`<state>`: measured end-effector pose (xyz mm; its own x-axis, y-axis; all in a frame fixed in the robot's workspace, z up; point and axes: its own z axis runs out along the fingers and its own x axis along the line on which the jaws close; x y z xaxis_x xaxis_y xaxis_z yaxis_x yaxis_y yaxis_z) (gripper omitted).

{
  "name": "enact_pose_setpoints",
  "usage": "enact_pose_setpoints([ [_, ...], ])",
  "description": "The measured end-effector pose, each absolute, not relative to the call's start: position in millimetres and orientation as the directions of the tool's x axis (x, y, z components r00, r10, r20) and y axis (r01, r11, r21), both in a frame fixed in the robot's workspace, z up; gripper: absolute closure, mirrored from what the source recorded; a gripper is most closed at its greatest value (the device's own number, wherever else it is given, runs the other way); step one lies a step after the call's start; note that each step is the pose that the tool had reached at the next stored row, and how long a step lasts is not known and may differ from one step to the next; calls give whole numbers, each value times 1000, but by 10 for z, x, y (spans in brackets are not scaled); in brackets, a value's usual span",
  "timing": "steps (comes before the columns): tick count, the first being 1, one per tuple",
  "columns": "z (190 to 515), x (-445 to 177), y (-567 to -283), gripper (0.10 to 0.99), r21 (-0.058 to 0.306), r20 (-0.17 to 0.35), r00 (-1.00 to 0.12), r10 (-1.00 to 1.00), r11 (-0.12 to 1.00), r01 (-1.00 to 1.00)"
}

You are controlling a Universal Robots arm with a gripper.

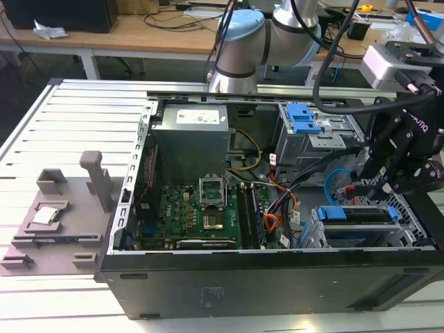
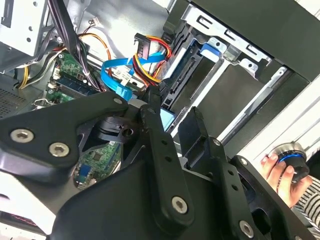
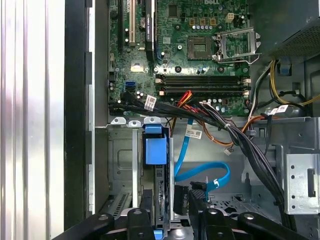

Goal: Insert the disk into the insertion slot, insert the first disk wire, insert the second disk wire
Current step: 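Insert the first disk wire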

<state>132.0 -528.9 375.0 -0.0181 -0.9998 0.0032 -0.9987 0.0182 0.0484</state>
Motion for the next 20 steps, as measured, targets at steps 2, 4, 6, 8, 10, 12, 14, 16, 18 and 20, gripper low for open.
enact_pose_setpoints([
  [2, 3732, 1320, -5289, 667, 48, 3, -18, -1000, 18, -999],
  [4, 3724, 1320, -5289, 667, 48, 3, -18, -1000, 18, -999],
  [6, 3715, 1320, -5288, 667, 48, 3, -18, -1000, 18, -999],
  [8, 3707, 1320, -5284, 667, 48, 3, -18, -1000, 18, -999],
  [10, 3705, 1320, -5244, 667, 48, 3, -18, -1000, 18, -999],
  [12, 3699, 1320, -5241, 667, 48, 3, -18, -1000, 18, -999],
  [14, 3682, 1320, -5240, 667, 48, 3, -18, -1000, 18, -999],
  [16, 3652, 1320, -5236, 667, 48, 3, -18, -1000, 18, -999],
  [18, 3637, 1320, -5236, 667, 48, 3, -18, -1000, 18, -999],
  [20, 3625, 1320, -5235, 667, 48, 3, -18, -1000, 18, -999],
])
